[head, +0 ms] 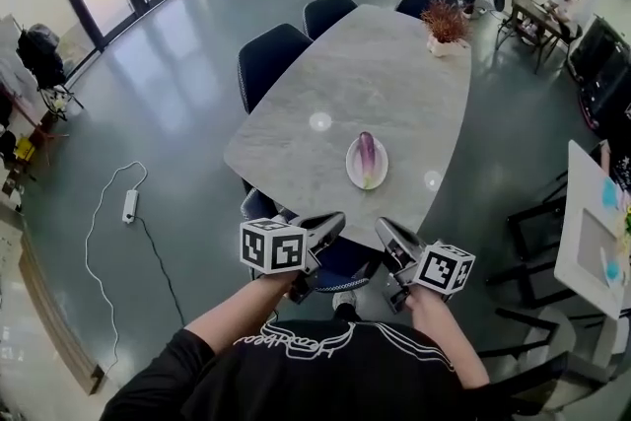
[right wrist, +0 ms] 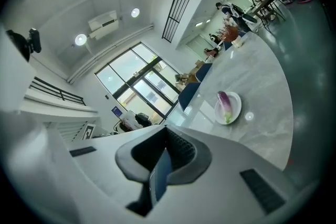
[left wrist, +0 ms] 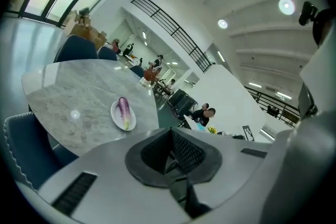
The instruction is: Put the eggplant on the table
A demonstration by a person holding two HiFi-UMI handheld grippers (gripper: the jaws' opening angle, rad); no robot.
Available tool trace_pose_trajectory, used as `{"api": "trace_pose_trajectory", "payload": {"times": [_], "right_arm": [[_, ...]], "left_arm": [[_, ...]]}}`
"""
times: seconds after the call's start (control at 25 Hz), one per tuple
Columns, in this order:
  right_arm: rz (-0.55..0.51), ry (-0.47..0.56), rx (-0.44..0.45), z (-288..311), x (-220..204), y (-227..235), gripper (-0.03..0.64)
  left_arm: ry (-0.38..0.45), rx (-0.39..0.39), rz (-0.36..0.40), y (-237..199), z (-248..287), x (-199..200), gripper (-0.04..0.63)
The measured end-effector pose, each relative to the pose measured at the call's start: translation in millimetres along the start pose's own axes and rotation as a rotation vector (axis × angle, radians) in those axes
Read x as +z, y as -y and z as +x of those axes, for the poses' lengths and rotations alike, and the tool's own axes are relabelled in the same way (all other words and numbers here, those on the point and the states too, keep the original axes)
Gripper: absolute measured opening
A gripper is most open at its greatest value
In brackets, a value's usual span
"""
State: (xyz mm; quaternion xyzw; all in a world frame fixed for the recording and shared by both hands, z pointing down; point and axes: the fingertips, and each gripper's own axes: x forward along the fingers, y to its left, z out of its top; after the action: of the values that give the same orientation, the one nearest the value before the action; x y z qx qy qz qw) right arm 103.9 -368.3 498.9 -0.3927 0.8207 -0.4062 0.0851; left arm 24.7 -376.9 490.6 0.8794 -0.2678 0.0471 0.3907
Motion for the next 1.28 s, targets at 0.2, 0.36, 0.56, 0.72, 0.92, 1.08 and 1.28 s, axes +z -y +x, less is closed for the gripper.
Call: {"api": "trace_pose_trajectory", "payload": {"times": [0.2,0.36,0.56,0.72,0.92,1.08,1.28], "right_arm": [[-0.077,0.042,0.055,-33,-34,-63,0.006],[-0.123,0.047,0.078,-65,-61,-99,0.006],[-0.131,0.034,0.115,-98,-99,-133,0.006],[-0.17,0.013,0.141,-112,-119,-155,0.006],[-0.213,-0.017,0.284,-126,-135,-199,0.006],[-0.25,-0.036,0.317,-138,-142,-216,0.007],[-0.204,-0.037,0.355,-156,-154,-224,0.008]], "left_arm": [[0.049,-0.1,0.153,60,-58,-17,0.008],[0.055,-0.157,0.243,98,-94,-41,0.008],[0.052,-0.21,0.264,125,-129,-76,0.009],[0.051,-0.257,0.266,142,-152,-95,0.009],[0.074,-0.363,0.264,168,-188,-106,0.009],[0.076,-0.402,0.285,184,-203,-114,0.009],[0.073,-0.428,0.285,203,-212,-127,0.009]]}}
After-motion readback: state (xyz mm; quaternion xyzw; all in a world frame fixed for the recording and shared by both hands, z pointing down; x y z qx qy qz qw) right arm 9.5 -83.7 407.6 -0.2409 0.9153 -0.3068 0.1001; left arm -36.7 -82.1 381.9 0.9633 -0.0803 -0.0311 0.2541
